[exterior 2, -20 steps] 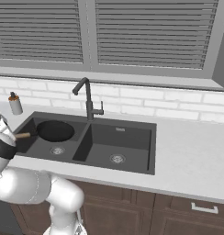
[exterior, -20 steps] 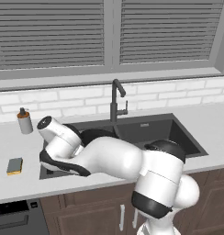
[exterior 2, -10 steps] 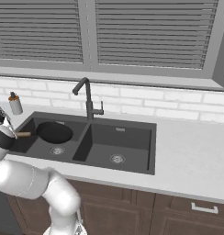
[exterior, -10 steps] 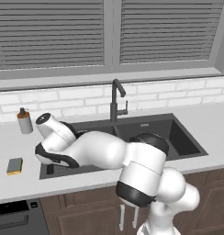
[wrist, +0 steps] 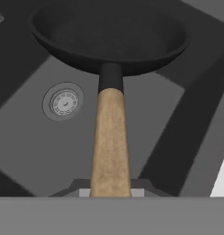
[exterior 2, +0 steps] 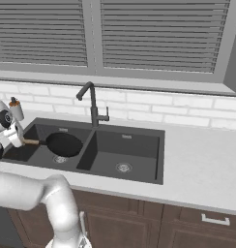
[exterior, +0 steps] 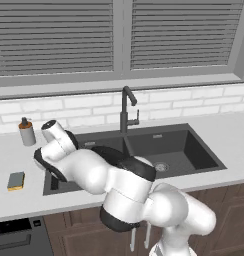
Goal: Pick the pan and sponge and place them into the sink. Then turn on the water.
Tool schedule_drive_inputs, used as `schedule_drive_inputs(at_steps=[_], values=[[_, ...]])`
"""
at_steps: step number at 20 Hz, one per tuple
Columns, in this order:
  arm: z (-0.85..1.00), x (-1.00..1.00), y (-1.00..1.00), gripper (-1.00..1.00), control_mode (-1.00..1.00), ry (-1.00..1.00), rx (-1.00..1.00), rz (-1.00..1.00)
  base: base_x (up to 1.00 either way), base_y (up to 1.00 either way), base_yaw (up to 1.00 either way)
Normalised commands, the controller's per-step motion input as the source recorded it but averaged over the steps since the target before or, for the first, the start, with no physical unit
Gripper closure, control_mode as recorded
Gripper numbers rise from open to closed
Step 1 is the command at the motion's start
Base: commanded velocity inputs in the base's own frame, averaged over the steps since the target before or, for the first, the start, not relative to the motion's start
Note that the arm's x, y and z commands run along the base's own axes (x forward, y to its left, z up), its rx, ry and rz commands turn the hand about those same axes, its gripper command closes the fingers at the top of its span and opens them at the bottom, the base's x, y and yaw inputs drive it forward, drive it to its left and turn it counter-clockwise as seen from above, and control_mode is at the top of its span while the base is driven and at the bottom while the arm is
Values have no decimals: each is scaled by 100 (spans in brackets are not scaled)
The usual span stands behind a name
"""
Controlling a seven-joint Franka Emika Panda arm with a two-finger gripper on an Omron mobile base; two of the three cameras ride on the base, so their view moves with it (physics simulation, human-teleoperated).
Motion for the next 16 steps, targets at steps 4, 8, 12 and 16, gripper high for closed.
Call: schedule_drive_inputs(at_steps=[4,8,12,16], values=[[-48,55,4,100,-100,0,0,-14,0,0,0],[-53,68,10,100,-100,0,0,-8,0,0,0],[-40,80,33,100,-100,0,0,-2,0,0,0],[-51,58,7,100,-100,9,0,0,0,0,0]])
